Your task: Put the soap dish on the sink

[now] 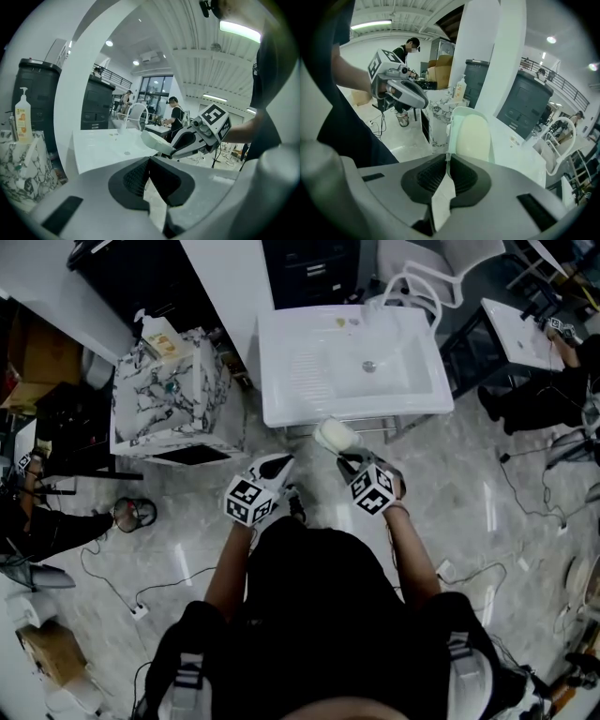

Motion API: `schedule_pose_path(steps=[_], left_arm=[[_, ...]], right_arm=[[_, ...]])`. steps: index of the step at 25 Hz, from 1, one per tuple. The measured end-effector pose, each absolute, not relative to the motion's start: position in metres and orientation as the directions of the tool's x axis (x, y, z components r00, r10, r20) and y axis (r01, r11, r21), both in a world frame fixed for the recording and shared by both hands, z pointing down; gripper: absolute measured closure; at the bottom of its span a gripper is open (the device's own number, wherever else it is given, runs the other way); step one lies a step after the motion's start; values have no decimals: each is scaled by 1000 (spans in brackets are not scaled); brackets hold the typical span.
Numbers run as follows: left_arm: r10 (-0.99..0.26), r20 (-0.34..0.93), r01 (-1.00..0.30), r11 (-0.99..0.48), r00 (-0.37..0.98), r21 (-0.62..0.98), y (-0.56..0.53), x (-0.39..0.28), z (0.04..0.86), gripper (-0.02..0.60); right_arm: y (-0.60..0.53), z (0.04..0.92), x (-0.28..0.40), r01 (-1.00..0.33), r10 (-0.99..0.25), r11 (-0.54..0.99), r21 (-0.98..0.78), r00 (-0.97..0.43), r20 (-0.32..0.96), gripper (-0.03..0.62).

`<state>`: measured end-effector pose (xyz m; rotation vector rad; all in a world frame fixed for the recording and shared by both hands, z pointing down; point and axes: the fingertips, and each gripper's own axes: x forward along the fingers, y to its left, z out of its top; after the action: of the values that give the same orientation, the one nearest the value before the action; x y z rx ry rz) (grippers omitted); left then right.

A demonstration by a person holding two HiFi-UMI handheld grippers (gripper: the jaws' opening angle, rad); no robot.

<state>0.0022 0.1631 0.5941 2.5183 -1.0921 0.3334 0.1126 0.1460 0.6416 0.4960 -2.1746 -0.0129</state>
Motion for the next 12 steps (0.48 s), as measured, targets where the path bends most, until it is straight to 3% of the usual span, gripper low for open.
schedule_pose_path(steps=[12], left_arm=[[-639,354,-728,-639,683,249,104,-32,599,581]], right_arm=[[92,651,82,-354,-352,918,181,-512,784,574]])
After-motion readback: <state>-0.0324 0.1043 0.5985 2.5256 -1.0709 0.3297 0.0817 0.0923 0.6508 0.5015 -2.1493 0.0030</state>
